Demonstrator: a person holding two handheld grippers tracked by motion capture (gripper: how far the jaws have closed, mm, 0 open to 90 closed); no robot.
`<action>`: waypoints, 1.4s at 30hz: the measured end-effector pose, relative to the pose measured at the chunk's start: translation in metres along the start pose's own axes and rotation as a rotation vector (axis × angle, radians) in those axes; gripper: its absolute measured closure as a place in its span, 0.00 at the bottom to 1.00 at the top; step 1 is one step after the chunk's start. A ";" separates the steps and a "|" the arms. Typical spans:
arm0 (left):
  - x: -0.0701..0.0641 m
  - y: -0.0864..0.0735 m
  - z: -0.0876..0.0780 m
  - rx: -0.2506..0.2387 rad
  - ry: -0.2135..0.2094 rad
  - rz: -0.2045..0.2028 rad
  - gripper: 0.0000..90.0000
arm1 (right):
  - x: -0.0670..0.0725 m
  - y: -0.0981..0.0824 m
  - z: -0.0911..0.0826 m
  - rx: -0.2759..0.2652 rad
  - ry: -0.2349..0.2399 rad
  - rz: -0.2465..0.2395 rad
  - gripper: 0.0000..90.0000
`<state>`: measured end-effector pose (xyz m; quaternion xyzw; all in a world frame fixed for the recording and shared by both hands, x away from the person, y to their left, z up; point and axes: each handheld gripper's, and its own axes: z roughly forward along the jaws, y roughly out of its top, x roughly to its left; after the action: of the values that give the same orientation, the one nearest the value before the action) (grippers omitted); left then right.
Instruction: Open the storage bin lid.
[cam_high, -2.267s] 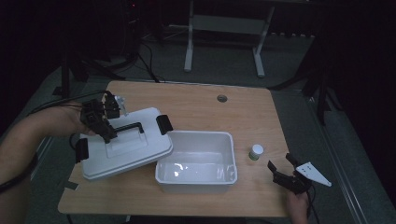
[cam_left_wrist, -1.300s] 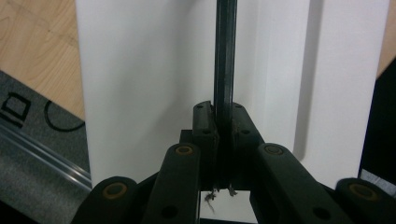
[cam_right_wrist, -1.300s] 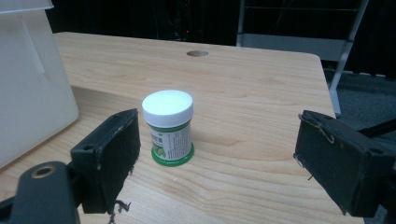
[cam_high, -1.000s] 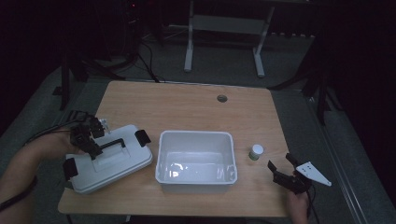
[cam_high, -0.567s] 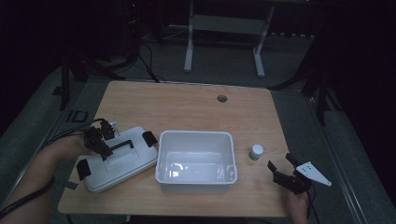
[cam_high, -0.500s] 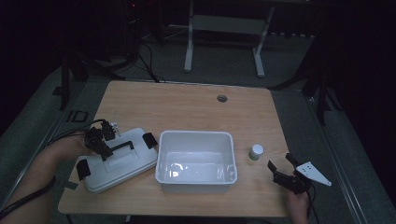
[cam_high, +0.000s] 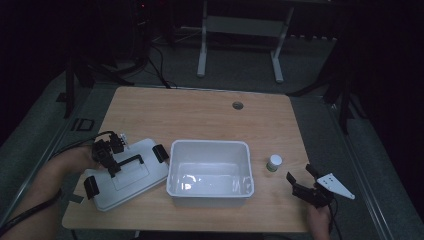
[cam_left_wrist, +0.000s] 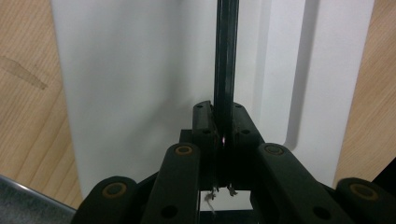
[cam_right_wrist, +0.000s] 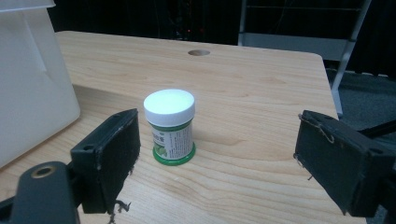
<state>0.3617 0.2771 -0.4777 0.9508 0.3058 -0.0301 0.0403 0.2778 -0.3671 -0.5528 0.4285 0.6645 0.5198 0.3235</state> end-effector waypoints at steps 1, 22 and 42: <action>0.000 0.000 0.000 0.002 -0.001 0.002 0.93 | 0.000 0.000 0.000 0.000 0.000 0.000 0.15; 0.004 -0.003 -0.003 -0.038 0.025 -0.065 0.28 | 0.000 0.002 0.002 0.040 0.012 -0.012 0.15; 0.003 -0.007 -0.001 0.006 0.025 -0.071 0.09 | -0.014 0.035 0.001 0.571 -0.015 0.100 0.13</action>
<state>0.3603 0.2847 -0.4770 0.9398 0.3396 -0.0205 0.0324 0.2931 -0.3759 -0.5192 0.5383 0.7595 0.3239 0.1686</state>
